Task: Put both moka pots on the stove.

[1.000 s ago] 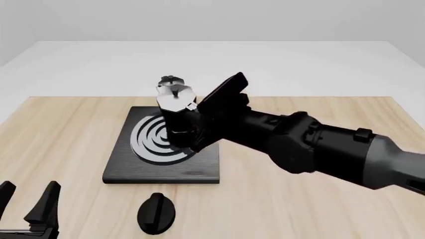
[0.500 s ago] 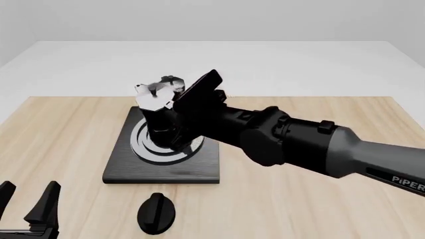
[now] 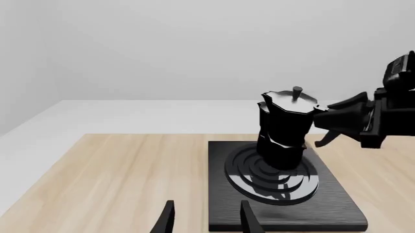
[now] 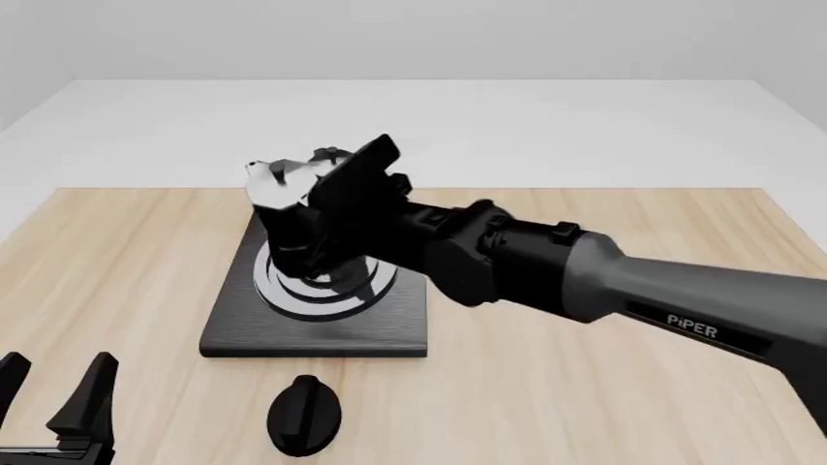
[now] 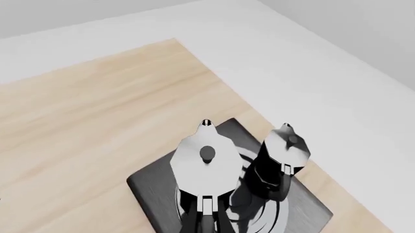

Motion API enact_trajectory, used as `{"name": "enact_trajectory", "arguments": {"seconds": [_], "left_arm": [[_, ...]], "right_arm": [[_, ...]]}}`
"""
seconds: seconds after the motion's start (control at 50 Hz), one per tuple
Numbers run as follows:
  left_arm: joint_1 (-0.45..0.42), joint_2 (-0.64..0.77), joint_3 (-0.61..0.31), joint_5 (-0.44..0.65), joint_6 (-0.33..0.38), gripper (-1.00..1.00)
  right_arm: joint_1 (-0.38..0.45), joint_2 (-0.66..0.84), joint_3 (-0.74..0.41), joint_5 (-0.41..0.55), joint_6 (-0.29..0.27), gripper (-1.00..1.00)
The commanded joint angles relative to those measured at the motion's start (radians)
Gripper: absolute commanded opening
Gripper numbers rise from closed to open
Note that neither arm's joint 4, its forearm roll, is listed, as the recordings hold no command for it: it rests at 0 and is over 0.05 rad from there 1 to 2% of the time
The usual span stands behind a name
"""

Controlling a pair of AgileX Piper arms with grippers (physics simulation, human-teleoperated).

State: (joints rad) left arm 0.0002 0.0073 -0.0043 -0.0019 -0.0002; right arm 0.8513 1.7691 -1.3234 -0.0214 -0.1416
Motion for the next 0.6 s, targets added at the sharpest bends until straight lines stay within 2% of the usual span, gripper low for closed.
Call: {"name": "enact_trajectory", "arguments": {"seconds": [0.02, 0.36, 0.6], "left_arm": [[0.000, 0.000, 0.000, 0.000, 0.000, 1.00], [0.000, 0.000, 0.000, 0.000, 0.000, 1.00], [0.000, 0.000, 0.000, 0.000, 0.000, 1.00]], "right_arm": [[-0.022, 0.052, -0.093, -0.011, 0.033, -1.00], [-0.040, 0.126, -0.169, 0.012, 0.048, -1.00], [-0.025, 0.129, -0.157, 0.005, 0.059, -1.00]]}}
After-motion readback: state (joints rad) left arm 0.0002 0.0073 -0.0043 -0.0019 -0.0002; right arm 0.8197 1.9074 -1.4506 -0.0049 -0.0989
